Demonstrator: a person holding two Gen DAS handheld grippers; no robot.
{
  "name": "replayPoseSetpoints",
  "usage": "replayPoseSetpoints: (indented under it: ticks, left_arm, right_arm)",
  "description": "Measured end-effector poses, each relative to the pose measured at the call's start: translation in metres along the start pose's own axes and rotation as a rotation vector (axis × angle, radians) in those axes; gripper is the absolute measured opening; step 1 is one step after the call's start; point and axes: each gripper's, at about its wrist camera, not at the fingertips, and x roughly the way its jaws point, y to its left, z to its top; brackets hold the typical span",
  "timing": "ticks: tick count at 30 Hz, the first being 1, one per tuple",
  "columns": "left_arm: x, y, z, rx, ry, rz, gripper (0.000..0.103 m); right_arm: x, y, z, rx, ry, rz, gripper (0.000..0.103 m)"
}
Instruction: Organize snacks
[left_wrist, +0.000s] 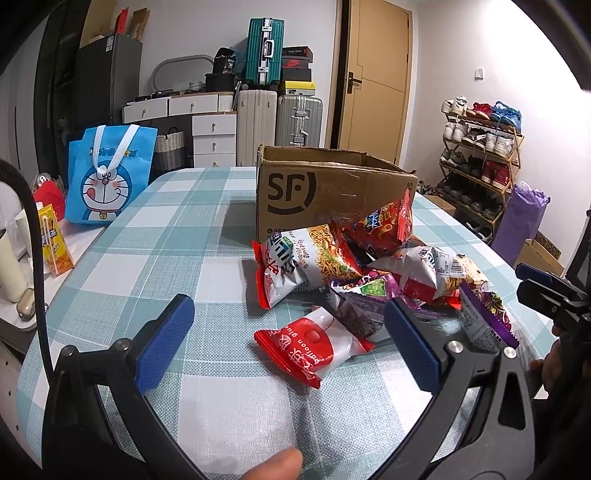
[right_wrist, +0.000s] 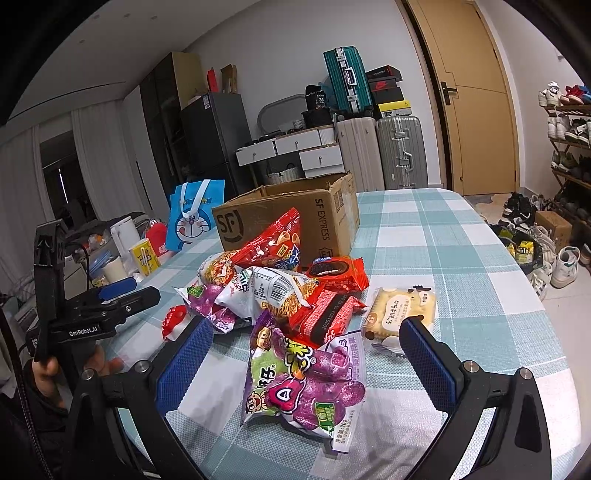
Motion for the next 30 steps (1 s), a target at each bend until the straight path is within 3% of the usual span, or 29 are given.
replayPoseSetpoints:
  ticks: [30]
  left_arm:
    - [0.0004,-0.0052,0.0015,0.027,0.009,0.000,0.102]
  right_arm:
    - [0.0011,-0.0014,-0.0007,-0.003,0.007,-0.004,0.103]
